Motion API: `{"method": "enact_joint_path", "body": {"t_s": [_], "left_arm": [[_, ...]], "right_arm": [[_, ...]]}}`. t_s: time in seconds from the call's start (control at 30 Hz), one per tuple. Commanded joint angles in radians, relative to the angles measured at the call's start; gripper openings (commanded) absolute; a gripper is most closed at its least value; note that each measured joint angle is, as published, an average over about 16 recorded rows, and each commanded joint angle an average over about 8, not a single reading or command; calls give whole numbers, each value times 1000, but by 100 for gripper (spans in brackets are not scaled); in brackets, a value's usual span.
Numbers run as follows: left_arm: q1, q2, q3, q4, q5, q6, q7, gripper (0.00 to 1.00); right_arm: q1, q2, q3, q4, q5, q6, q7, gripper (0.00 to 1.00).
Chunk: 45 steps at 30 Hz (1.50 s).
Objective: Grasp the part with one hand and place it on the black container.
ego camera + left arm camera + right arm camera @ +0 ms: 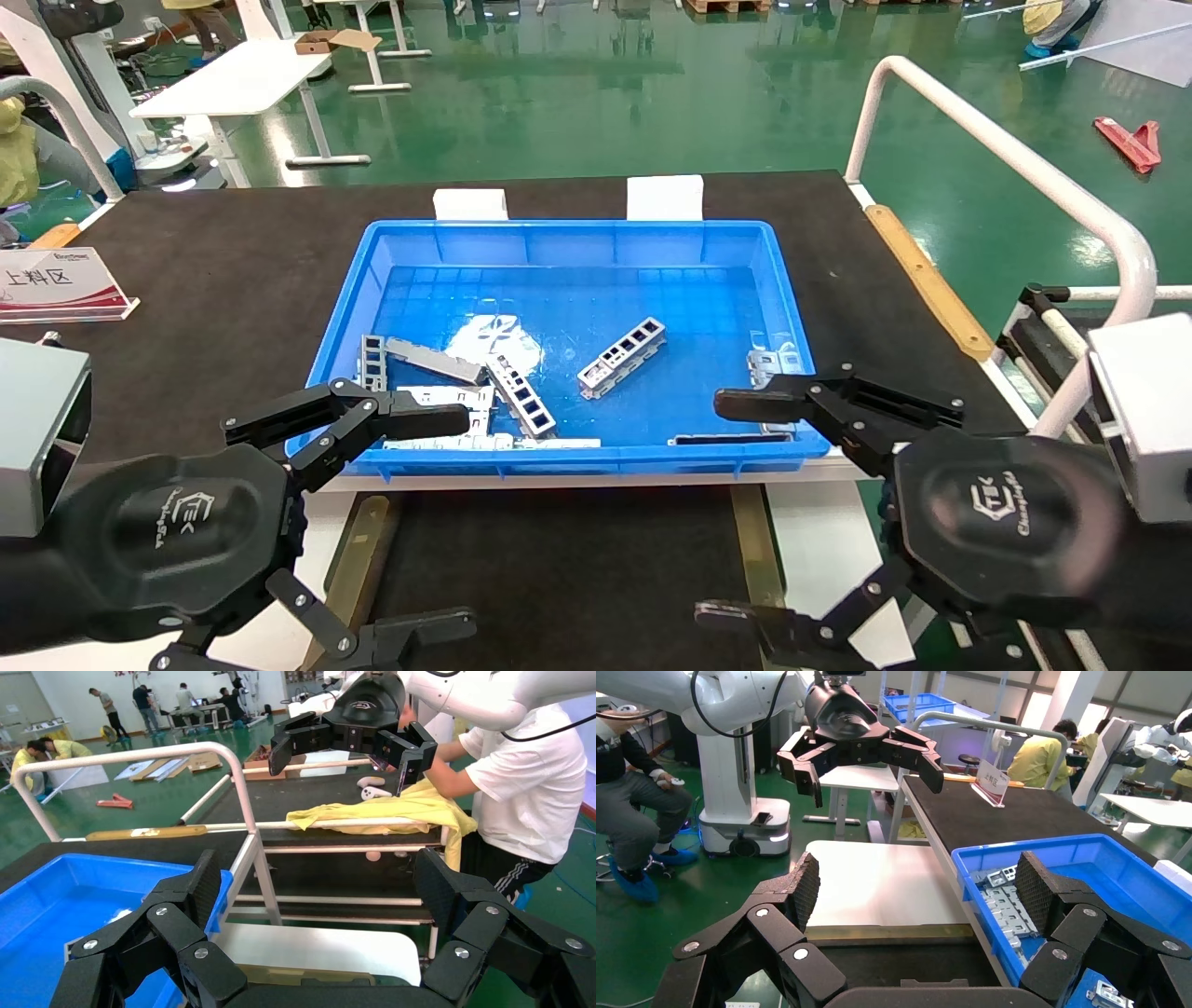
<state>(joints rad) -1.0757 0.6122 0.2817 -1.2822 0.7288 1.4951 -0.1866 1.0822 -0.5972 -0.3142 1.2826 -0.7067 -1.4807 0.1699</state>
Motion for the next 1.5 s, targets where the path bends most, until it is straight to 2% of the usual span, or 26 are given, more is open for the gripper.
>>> {"method": "enact_joint_path", "body": {"t_s": [0.03,1.5], "left_arm": [[0,0,0,0,0,0,0,100],[0,0,0,0,0,0,0,100]], "right_arm": [[0,0,0,0,0,0,0,100],[0,0,0,0,0,0,0,100]]}}
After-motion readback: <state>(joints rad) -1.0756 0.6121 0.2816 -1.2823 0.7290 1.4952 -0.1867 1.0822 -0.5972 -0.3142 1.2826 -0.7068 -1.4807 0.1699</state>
